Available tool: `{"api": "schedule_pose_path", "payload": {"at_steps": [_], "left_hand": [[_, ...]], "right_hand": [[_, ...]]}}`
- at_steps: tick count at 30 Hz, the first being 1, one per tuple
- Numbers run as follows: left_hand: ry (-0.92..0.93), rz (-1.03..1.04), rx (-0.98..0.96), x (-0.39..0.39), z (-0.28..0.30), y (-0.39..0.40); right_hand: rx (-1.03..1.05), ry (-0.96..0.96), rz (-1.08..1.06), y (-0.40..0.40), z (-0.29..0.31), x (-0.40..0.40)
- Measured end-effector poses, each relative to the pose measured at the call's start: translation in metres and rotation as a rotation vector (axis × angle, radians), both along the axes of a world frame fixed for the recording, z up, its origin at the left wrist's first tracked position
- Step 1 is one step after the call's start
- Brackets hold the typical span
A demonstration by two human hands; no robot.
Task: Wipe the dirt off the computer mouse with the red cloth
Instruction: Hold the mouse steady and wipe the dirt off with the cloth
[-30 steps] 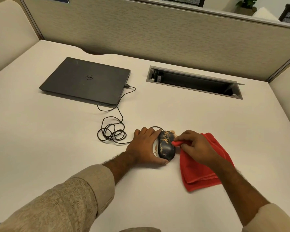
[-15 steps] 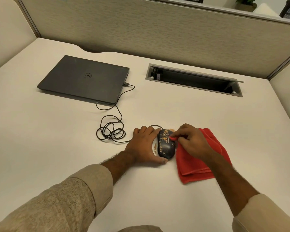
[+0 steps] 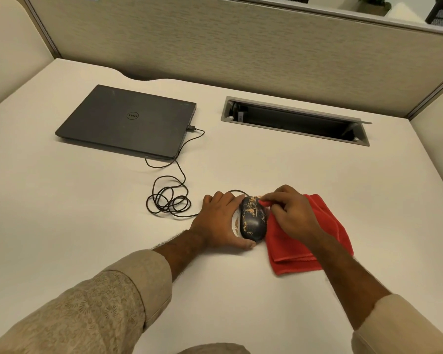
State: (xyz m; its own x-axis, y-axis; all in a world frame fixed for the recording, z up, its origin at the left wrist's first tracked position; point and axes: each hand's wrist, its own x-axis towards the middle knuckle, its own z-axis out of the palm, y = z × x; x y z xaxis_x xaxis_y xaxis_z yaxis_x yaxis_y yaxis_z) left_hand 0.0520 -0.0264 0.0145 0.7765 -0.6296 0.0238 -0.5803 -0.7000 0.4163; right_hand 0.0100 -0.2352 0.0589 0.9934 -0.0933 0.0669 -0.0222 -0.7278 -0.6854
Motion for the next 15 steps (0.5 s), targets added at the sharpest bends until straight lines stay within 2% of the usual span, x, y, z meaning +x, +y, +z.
{"api": "schedule_pose_path", "payload": {"at_steps": [4, 15], "left_hand": [[0.000, 0.001, 0.001, 0.000, 0.000, 0.000], [-0.005, 0.001, 0.000, 0.000, -0.002, -0.001]], "right_hand": [[-0.041, 0.029, 0.053, 0.003, -0.003, -0.002], [0.041, 0.008, 0.042, 0.006, -0.006, -0.012]]}}
